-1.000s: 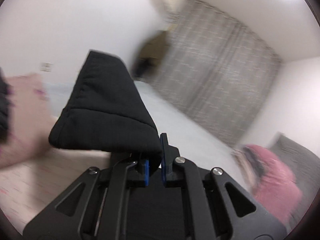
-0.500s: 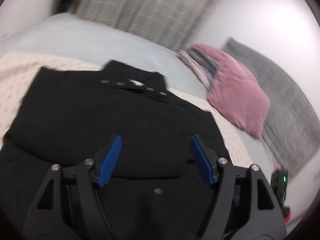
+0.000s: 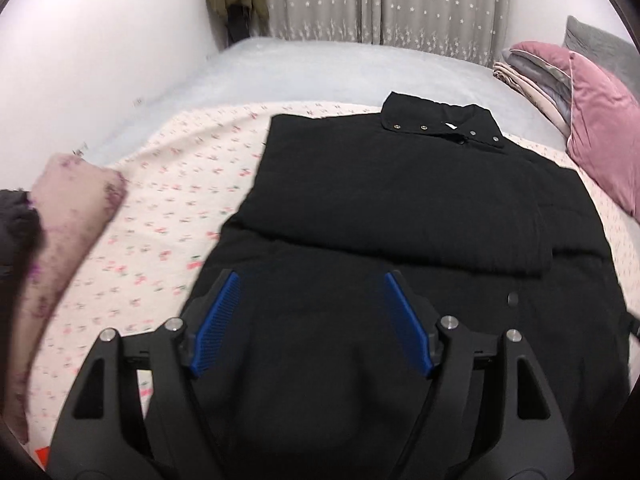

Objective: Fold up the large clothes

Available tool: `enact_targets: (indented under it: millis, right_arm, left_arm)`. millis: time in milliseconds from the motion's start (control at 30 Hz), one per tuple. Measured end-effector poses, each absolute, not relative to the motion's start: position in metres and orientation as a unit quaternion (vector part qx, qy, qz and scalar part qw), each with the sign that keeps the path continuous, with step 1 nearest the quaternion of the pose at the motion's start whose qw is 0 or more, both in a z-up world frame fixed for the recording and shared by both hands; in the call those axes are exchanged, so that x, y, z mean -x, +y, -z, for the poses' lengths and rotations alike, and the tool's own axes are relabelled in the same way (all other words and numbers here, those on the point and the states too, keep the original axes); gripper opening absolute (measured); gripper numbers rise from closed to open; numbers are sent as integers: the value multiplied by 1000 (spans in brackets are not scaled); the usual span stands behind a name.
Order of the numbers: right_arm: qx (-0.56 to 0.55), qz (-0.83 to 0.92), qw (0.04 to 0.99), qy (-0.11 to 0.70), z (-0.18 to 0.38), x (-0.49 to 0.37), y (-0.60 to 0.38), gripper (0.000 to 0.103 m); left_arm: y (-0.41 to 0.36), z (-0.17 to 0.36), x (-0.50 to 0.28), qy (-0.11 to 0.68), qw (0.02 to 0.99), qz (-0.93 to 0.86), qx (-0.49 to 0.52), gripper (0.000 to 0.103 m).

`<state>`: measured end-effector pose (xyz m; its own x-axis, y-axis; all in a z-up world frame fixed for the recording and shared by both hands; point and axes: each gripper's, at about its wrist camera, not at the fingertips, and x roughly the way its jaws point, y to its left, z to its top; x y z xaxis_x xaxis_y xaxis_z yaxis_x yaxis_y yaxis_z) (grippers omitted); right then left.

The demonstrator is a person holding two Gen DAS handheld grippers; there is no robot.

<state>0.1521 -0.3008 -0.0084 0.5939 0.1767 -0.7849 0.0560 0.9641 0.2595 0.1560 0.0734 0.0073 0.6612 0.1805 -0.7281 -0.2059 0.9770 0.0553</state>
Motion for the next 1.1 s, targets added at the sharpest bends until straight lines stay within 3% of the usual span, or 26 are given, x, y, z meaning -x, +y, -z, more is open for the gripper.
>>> enact_targets:
  millis: [367,567,833,967,1100]
  right_arm:
    - [-45,-10,921,387,-19,-105,-304,89]
    - [-5,30,923,383,-10,-57,-325,89]
    - [-86,47,902,421,16,4,-388,89]
    - [-144,44,897,415,17,31,-408,89]
    - [-192,29,867,459,32,38,-419,89]
  left_arm:
    - [115,-13,-76,380,913,-142,-41,78]
    - [161,7,-44,418,898,-139,10,78]
    - [207,28,-4,461,873,-101,125,78]
    - [207,32,13,460,871,-95,143,78]
    - [208,45,22,481,857,-73,171,78]
